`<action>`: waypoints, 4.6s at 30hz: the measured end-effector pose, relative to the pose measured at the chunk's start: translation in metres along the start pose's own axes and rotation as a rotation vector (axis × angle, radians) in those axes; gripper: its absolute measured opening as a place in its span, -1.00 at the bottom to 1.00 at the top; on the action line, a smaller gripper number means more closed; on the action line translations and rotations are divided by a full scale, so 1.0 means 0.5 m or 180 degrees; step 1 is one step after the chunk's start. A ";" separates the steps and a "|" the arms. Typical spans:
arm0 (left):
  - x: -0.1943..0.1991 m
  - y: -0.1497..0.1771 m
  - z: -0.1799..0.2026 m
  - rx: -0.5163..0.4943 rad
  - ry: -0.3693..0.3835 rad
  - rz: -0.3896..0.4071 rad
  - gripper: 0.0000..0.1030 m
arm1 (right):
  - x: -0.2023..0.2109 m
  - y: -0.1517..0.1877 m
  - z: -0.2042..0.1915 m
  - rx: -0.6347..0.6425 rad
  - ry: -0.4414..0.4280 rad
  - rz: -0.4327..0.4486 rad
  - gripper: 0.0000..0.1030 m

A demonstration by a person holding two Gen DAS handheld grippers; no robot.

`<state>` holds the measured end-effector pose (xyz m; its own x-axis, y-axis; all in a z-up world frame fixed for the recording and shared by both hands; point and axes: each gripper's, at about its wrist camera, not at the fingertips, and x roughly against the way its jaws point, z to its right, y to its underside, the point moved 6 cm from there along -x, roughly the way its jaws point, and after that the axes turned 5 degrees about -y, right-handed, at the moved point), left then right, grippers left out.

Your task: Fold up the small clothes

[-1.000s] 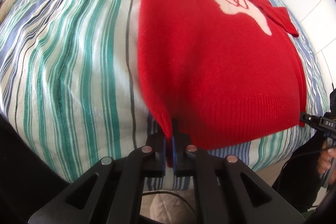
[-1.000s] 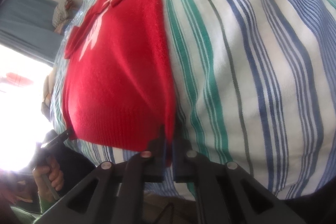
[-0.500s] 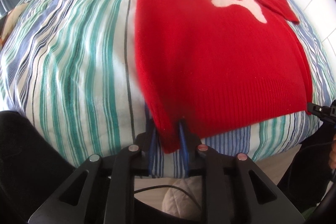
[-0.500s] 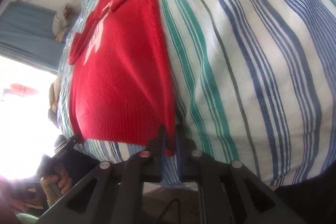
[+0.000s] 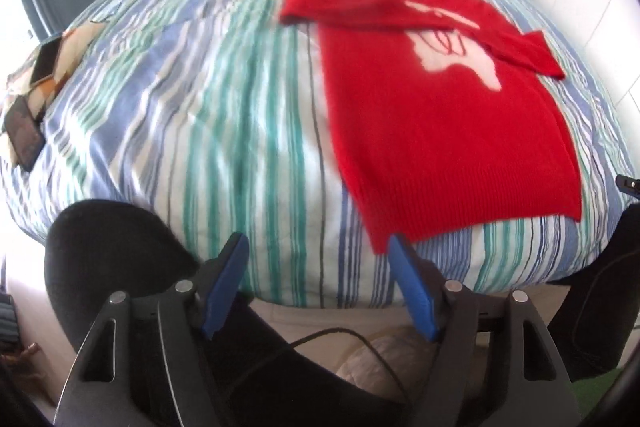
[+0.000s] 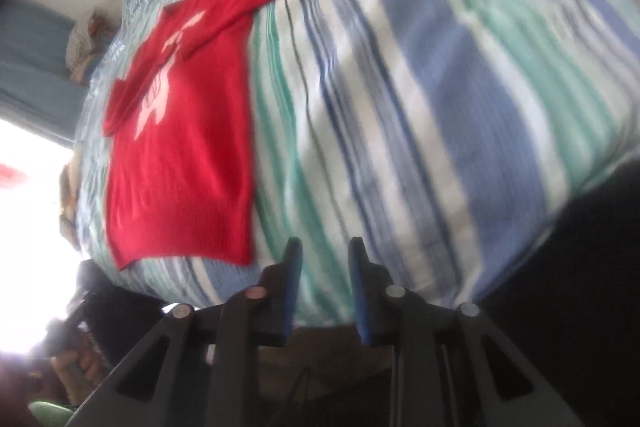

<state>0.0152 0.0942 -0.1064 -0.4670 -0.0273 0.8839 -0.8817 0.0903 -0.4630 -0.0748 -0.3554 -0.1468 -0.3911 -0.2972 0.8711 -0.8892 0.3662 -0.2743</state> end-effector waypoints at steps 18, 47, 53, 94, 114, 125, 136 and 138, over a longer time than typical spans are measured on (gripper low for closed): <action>-0.010 -0.032 -0.043 0.0657 -0.0137 0.0063 0.50 | -0.328 -0.332 -0.337 0.3068 0.0141 0.0345 -0.49; -0.008 -0.078 0.086 0.0216 -0.0076 0.0026 0.50 | 0.058 -0.383 0.443 -0.1544 -0.0775 0.1809 -0.18; -0.015 -0.074 0.092 0.0251 -0.0020 0.0000 0.50 | 0.041 -0.396 0.461 -0.1582 -0.0578 0.1691 -0.92; -0.011 -0.415 0.252 -0.0705 0.0398 0.0623 0.85 | 0.283 -0.296 0.294 -0.0391 0.1103 0.3047 0.50; -0.231 -0.477 0.261 -0.0151 0.0736 0.0350 -0.93 | 0.231 -0.313 0.300 -0.0391 0.0975 0.2730 0.50; -0.194 -0.379 -0.341 0.2185 -0.0144 0.0547 -0.93 | 0.221 -0.316 0.290 -0.0369 0.0967 0.2696 0.51; -0.272 -0.282 -0.488 0.2816 -0.0343 0.0406 -0.92 | 0.182 -0.324 0.250 -0.0080 0.1120 0.2514 0.51; -0.284 -0.283 -0.485 0.2756 -0.0268 0.0350 -0.80 | 0.173 -0.325 0.243 -0.0026 0.1125 0.2467 0.51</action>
<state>0.2225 0.3266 -0.1504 -0.5257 -0.1392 0.8392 -0.5567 -0.6897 -0.4631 0.0072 -0.5480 -0.0766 -0.7902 0.3325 0.5148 -0.3985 0.3593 -0.8439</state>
